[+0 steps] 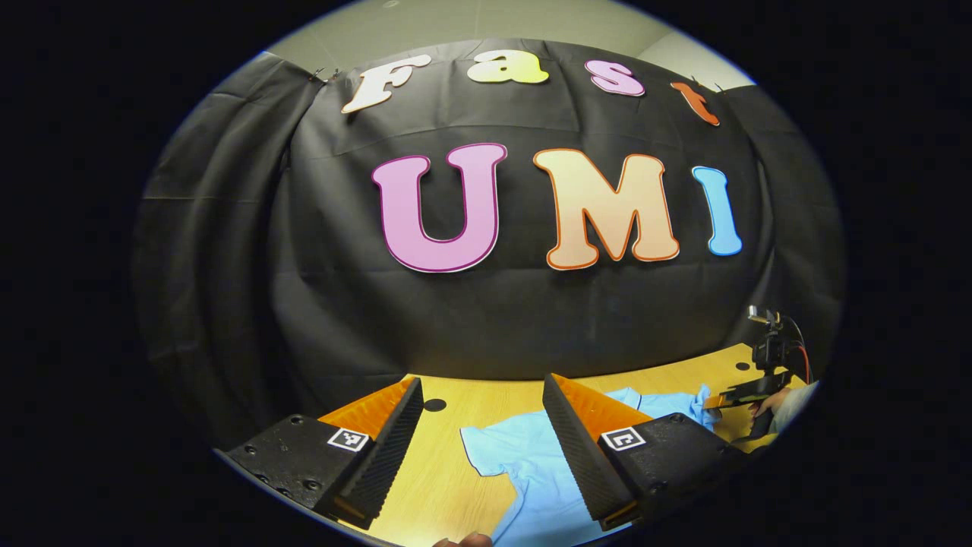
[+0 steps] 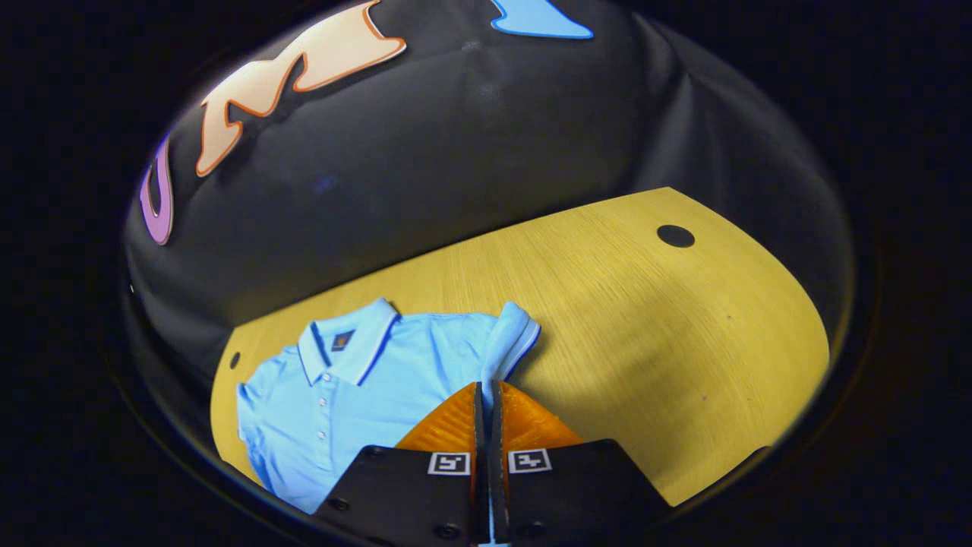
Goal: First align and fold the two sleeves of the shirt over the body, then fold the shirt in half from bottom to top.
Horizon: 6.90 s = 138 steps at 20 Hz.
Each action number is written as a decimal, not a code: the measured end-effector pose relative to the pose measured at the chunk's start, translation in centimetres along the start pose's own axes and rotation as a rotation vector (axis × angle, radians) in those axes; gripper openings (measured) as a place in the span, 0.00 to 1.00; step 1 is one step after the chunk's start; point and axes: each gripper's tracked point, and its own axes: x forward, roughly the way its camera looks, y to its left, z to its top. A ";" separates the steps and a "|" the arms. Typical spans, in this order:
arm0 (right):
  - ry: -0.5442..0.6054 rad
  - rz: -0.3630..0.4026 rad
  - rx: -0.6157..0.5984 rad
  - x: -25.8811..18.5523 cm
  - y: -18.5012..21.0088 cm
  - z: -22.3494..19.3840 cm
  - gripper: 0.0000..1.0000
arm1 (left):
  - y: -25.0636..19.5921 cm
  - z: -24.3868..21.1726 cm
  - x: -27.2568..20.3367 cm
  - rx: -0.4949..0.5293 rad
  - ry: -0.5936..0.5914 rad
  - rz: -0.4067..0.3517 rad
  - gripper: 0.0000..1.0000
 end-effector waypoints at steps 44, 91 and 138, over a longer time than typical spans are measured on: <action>-0.035 0.138 -0.067 -14.1 0.2 -4.6 0.91 | 2.1 -28.0 16.4 -0.120 0.536 0.045 0.95; -0.173 0.128 -0.277 -27.0 -3.0 -13.0 0.97 | -6.1 -15.5 -4.1 -0.040 0.277 -0.290 0.95; -0.045 0.139 -0.226 -30.6 -2.1 -19.2 0.03 | -5.2 -24.0 -18.3 -0.174 0.574 -0.309 0.00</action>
